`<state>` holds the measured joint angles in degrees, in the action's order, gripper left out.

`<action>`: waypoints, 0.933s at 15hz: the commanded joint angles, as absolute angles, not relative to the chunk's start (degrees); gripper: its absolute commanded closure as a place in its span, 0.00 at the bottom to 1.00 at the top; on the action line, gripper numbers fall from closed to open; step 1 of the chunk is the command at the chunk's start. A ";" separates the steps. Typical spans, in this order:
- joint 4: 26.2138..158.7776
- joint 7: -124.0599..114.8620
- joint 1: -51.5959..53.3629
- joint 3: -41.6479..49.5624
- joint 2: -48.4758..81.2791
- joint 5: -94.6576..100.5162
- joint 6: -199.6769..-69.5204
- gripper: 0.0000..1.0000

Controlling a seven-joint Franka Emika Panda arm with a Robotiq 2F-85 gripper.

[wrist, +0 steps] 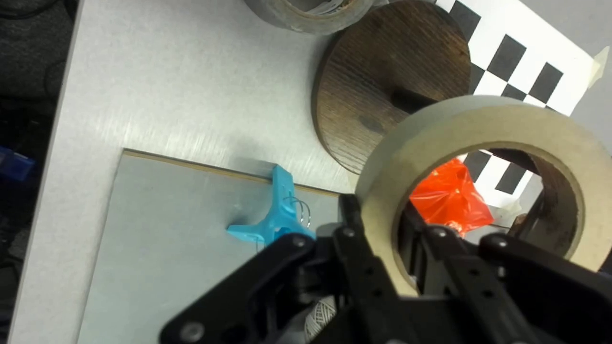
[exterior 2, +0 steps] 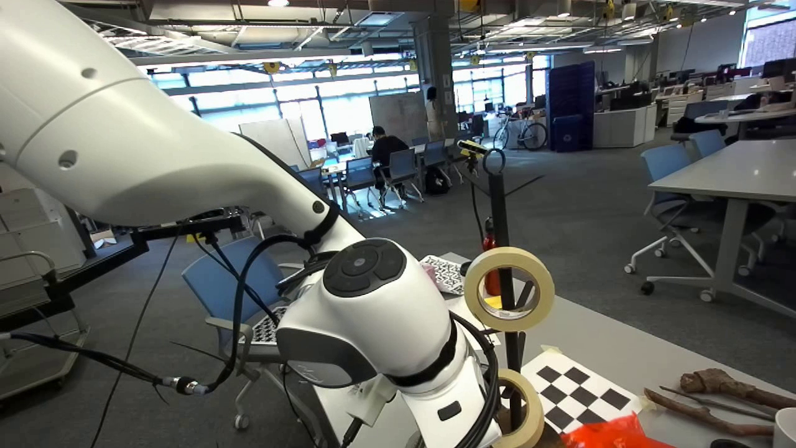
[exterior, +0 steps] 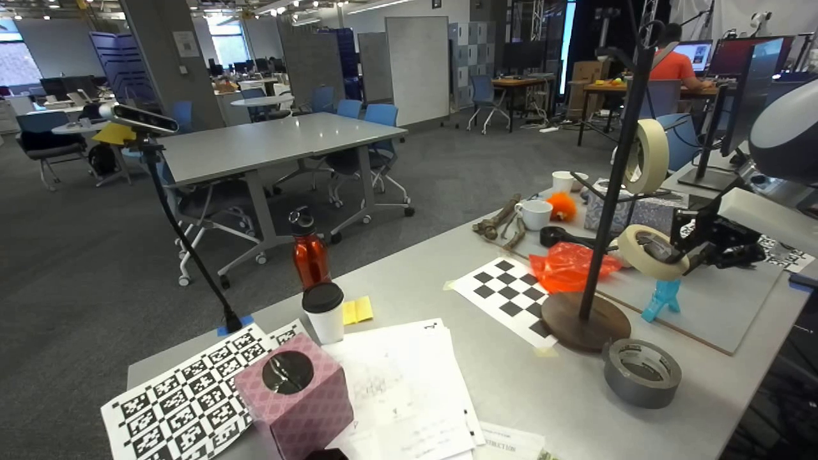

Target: Pick up the grey tape from the holder and put it on the table. Pick up the two tapes from the table and put them on the holder.

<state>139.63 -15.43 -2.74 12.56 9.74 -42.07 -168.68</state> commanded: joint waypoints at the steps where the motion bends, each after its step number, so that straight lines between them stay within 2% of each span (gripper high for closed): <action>1: 137.48 -15.04 -3.26 12.12 11.04 -43.06 -166.84 0.49; 6: 137.11 -15.08 -3.31 12.20 11.28 -42.91 -166.66 0.11; 8: 137.32 -15.33 -3.20 12.43 10.97 -42.46 -166.63 0.00; 14: 140.56 -19.33 -5.01 12.25 8.89 -34.62 -166.89 0.00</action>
<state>138.91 -16.89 -3.43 12.53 10.68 -38.74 -168.61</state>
